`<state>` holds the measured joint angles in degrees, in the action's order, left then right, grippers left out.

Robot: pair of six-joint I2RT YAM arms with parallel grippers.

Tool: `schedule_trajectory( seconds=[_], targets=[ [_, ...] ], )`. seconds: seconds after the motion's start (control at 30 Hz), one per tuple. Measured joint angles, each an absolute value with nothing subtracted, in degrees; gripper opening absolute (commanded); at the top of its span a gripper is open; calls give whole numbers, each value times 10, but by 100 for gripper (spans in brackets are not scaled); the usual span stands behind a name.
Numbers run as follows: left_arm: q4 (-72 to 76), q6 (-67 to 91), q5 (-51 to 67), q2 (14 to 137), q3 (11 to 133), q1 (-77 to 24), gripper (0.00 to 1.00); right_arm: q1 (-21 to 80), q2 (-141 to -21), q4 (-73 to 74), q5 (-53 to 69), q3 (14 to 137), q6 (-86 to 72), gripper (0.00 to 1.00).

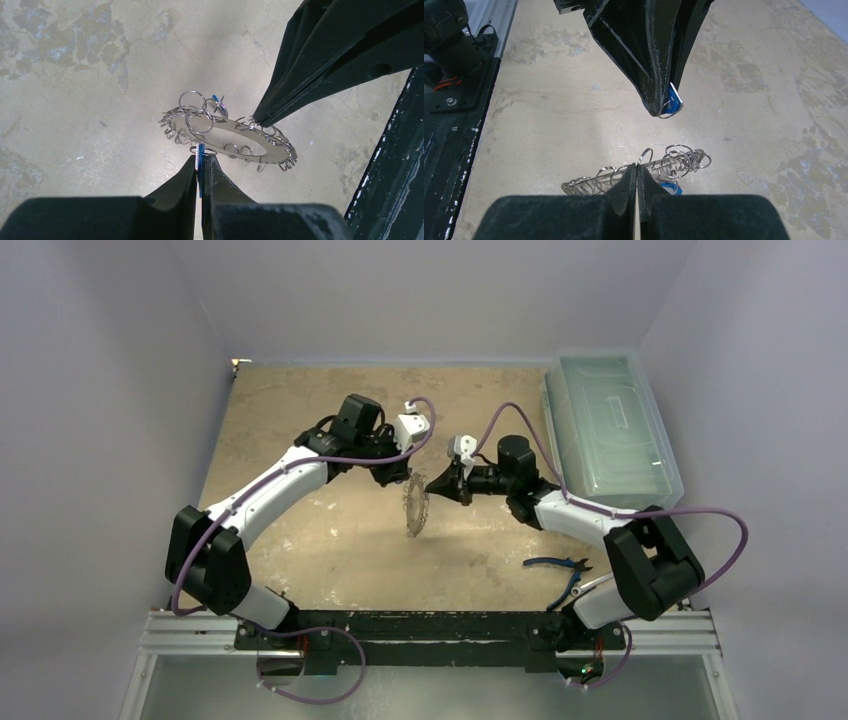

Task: Remove the keys from the keyring

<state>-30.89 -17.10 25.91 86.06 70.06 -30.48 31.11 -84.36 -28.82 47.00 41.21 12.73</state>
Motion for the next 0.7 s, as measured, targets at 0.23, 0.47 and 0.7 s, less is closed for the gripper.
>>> schedule_trajectory(
  seconds=[0.23, 0.47, 0.7],
  targets=[
    [-306, -171, 277, 861, 695, -305, 0, 311, -841, -305, 461, 406, 113, 0],
    [-303, -163, 278, 861, 695, -304, 0, 304, -838, -310, 457, 405, 98, 0],
    [-285, -124, 277, 861, 695, -258, 0, 259, -781, -245, 454, 408, 97, 0]
  ],
)
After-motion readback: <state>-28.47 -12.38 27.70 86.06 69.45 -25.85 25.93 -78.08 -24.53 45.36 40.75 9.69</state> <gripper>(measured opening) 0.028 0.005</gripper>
